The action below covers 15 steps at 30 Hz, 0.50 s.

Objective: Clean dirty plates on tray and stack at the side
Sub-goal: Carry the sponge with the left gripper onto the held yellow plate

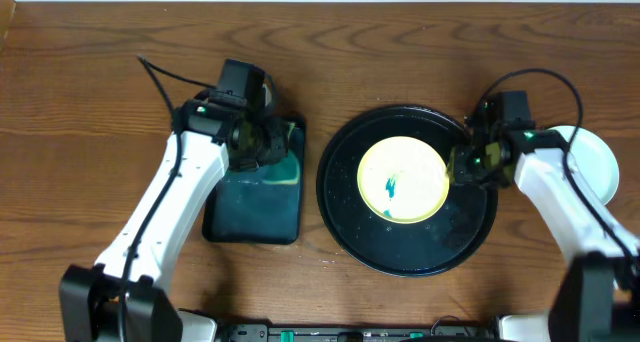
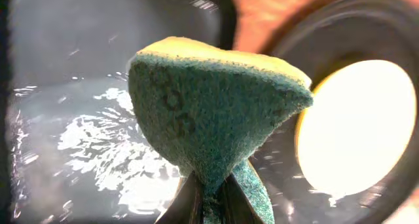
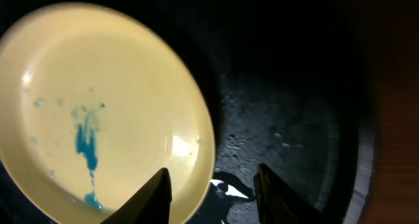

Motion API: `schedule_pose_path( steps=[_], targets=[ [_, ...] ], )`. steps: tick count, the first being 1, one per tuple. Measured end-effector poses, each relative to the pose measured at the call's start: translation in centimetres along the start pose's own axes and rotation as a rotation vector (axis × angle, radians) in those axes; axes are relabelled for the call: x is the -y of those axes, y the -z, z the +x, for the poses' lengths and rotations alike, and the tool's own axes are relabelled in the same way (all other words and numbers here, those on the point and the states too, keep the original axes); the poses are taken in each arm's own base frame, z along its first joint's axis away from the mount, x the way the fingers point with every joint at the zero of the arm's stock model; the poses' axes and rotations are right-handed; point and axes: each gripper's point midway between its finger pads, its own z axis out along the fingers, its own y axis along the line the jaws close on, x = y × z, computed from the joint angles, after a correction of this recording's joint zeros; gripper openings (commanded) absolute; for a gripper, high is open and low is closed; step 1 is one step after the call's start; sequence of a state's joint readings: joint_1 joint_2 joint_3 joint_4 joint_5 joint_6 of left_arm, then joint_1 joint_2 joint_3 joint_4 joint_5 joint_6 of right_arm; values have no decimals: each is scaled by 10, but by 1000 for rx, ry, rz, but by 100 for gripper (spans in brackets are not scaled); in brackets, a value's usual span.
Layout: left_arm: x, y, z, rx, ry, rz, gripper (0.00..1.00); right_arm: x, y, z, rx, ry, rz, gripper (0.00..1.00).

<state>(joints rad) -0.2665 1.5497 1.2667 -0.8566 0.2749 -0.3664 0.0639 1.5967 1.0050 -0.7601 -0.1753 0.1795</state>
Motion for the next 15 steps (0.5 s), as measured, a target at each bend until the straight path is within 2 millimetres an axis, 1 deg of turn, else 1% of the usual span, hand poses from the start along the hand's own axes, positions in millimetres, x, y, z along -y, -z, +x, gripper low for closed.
schedule_pose_path(
  steps=[1, 3, 5, 6, 7, 8, 11, 12, 13, 15],
  targets=[
    [5, 0, 0, 4, -11, 15, 7, -1, -11, 4, -36, 1, -18, 32],
    [19, -3, 1, 11, -47, 42, 7, -2, -24, 7, -71, 3, -36, 26],
    [38, -7, 6, 10, -97, 71, 8, -3, -35, 8, -95, 2, -49, 22],
    [49, -9, 8, 16, -128, 92, 8, -3, -40, 8, -102, 5, -55, 10],
    [63, -12, 10, 23, -163, 114, 7, -3, -45, 9, -109, 5, -59, 1],
    [87, -17, 19, 29, -229, 149, 8, -2, -52, 12, -130, 3, -62, 1],
    [111, -26, 28, 37, -297, 173, 8, -3, -52, 12, -135, -3, -72, 1],
    [116, -29, 30, 37, -307, 178, 8, -3, -52, 12, -134, -4, -74, 1],
    [124, -36, 35, 31, -327, 182, 7, -3, -52, 12, -134, -4, -75, 1],
    [132, -47, 43, 12, -330, 184, 8, -3, -52, 11, -134, -4, -75, 1]
  ],
)
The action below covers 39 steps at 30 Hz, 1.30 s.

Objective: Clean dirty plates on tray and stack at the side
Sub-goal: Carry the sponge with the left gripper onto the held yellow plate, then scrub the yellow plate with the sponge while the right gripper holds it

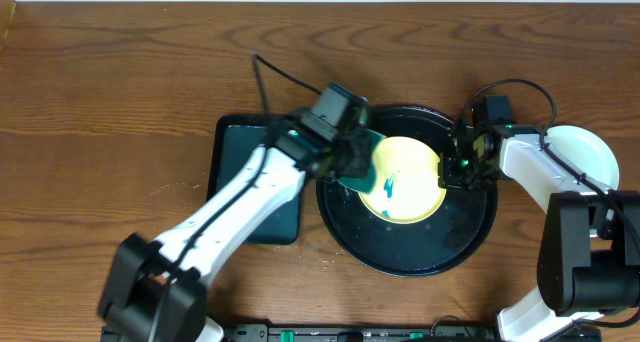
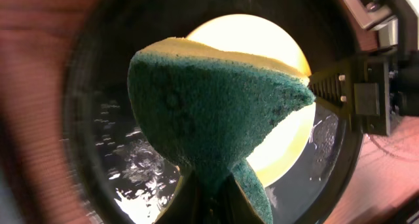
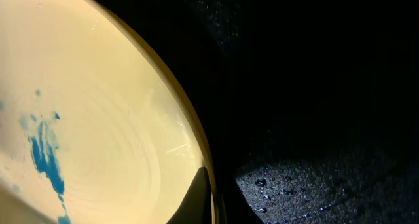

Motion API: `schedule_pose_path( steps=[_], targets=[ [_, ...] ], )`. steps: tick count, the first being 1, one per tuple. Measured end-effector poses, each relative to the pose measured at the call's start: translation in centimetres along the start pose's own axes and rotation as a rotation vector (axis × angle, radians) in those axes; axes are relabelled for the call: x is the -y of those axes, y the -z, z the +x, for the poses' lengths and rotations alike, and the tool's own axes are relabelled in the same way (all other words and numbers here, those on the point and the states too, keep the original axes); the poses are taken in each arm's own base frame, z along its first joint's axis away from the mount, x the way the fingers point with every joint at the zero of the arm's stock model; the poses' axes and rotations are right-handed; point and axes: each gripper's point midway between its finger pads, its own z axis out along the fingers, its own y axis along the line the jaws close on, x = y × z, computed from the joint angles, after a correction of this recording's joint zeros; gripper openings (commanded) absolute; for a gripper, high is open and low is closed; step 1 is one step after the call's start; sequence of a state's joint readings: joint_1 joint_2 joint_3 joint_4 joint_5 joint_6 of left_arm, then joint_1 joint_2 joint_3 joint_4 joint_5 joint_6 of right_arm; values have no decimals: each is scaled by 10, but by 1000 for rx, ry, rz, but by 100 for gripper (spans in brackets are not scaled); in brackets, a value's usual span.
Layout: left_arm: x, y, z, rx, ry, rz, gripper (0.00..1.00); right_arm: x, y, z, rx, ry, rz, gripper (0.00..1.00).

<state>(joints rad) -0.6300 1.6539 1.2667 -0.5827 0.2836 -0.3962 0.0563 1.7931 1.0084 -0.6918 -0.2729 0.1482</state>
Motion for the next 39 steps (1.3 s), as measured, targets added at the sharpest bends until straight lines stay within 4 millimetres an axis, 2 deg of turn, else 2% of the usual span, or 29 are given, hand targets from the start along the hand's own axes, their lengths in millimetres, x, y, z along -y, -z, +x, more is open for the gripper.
schedule_pose_path(
  steps=[4, 9, 14, 20, 23, 27, 29, 35, 39],
  targets=[
    [15, -43, 7, -39, 36, 31, 7, 0, 0, 0, 0, 0, -1, 1],
    [33, -89, 16, -74, 51, 94, 7, 0, 0, 0, -1, -1, -1, 1],
    [37, -128, 33, -130, 65, 124, 8, -1, 0, 1, -4, 0, -4, 1],
    [30, -130, 35, -170, 97, 80, 8, -1, 1, 2, -10, -2, -4, 1],
    [12, -122, 38, -184, 102, -57, 7, -2, 1, 4, -18, -5, -11, 1],
    [-21, -108, 34, -143, 75, -282, 7, -2, 1, 4, -21, -5, -14, 1],
    [-29, -105, 31, -118, 33, -346, 7, -3, 1, 6, -26, -5, -17, 1],
    [-29, -105, 25, -80, -13, -375, 7, -4, 1, 9, -39, 5, -22, 1],
    [-10, -116, 21, -95, 48, -213, 8, -4, 0, 9, -40, 14, -21, 1]
  ],
)
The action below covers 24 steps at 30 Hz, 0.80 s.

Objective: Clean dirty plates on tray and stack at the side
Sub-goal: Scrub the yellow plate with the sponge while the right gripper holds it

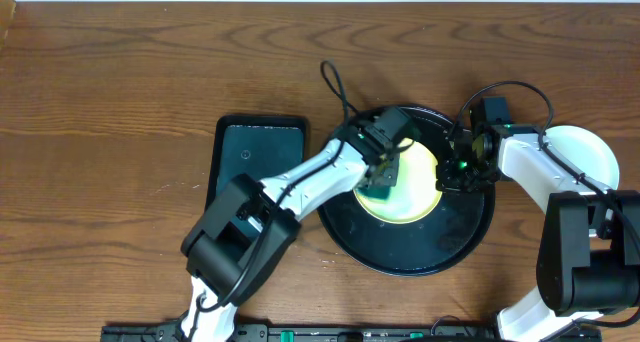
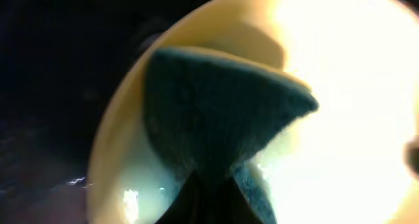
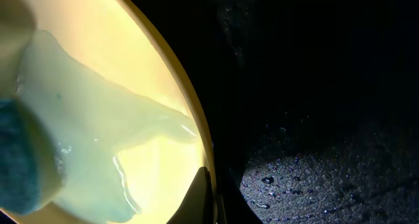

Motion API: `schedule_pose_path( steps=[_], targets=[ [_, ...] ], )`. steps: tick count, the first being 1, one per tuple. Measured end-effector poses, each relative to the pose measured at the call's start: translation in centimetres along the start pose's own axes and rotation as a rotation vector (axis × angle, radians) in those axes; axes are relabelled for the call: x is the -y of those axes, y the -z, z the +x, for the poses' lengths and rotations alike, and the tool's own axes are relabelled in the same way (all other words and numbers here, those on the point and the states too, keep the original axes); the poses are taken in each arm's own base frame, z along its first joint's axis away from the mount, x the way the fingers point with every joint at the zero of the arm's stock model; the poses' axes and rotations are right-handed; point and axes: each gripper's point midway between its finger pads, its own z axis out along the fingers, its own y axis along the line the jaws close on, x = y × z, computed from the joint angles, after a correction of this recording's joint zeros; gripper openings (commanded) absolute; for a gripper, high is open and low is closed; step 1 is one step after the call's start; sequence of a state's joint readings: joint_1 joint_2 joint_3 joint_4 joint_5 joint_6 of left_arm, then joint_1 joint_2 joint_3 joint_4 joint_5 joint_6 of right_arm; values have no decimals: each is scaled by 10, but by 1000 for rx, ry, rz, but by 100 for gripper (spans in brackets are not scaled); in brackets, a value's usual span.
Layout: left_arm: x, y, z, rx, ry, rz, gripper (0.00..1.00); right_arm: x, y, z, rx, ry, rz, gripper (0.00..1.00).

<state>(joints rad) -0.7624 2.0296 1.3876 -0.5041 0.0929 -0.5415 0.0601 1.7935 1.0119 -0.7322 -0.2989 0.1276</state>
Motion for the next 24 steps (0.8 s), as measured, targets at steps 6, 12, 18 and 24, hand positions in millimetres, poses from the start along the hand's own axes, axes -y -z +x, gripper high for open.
schedule_pose_path(
  steps=[6, 12, 18, 24],
  targets=[
    [41, -7, -7, -32, 106, 247, 7, 0, 0, 0, 0, 3, 2, 1],
    [82, -6, 12, -99, 97, 382, 8, -1, -1, 0, 0, 11, 8, 1],
    [79, -6, 29, -160, 100, 350, 8, -1, -1, 0, 1, 16, 16, 1],
    [40, -1, 27, -165, 150, 189, 8, -3, -2, 0, 2, 32, 22, 1]
  ],
)
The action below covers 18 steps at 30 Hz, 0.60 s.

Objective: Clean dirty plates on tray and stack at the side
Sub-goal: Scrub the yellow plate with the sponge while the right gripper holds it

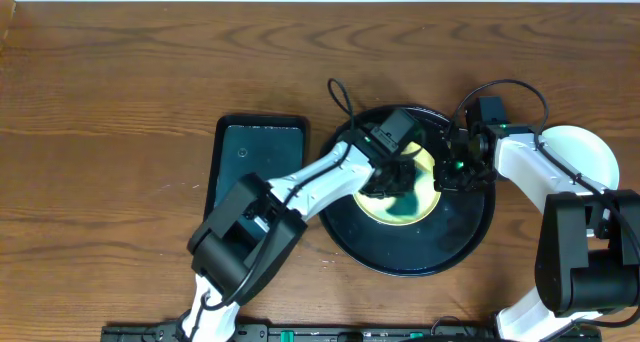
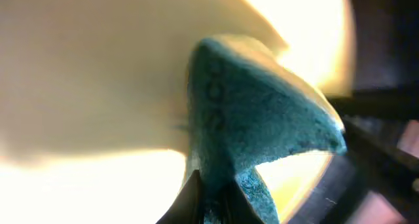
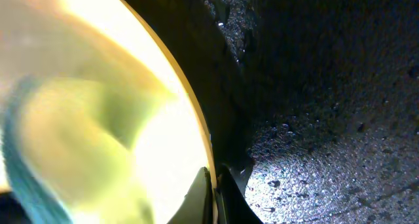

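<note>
A yellow plate (image 1: 375,207) lies in the round black tray (image 1: 460,247). My left gripper (image 2: 211,192) is shut on a green and yellow sponge (image 2: 255,129), which presses on the plate's middle (image 2: 78,86). In the overhead view the sponge (image 1: 403,195) shows under the left wrist, with green wetness around it. My right gripper (image 3: 213,185) is shut on the plate's right rim (image 3: 196,129), one finger on each side of the edge. A white plate (image 1: 592,162) sits on the table at the far right.
A dark rectangular water tray (image 1: 255,182) lies left of the round tray. The wet tray floor (image 3: 327,145) shows beside the yellow plate. Bare wooden table (image 1: 120,92) surrounds everything.
The sponge has shifted from the plate's left part toward its middle and right. My right gripper still pinches the rim in the same place.
My left gripper held the sponge over the water tray while my right gripper stood open at the stained plate's rim. Then the right was shut on the rim and the sponge reached the plate. Later the sponge lay on the plate; the blue stain no longer shows.
</note>
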Motion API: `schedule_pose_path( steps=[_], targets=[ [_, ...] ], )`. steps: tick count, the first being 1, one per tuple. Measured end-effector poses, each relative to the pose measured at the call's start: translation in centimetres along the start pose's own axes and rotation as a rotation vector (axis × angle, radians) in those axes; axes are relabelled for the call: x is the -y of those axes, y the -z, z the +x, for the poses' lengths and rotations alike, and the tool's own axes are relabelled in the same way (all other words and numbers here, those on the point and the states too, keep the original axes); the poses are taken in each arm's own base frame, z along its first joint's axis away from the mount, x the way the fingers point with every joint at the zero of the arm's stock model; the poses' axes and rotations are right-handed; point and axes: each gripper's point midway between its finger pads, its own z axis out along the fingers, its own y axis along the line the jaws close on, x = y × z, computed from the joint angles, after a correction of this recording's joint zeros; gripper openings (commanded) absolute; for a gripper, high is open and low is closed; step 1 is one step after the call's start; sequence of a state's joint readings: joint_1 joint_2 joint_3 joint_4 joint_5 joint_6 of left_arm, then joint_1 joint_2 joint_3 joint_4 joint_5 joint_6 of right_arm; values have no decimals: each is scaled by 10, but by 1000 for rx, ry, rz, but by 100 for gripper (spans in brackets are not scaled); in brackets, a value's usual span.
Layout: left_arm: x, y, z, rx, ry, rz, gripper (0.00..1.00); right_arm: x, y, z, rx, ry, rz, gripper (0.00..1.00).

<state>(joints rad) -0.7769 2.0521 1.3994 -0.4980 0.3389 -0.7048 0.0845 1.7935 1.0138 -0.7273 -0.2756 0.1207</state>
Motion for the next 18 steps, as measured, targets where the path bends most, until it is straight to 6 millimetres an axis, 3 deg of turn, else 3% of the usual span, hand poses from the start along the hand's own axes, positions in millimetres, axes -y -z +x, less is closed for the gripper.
schedule_pose_path(
  steps=[9, 14, 18],
  targets=[
    [-68, 24, -36, 148, 1, -280, 8, 0, 0, 0, 0, 3, 4, 1],
    [-63, 23, -38, 174, -44, -293, 7, 0, 0, 0, 0, 3, 4, 1],
    [-35, 15, -45, 188, -53, -147, 7, 0, 0, 0, -1, 2, 5, 1]
  ],
)
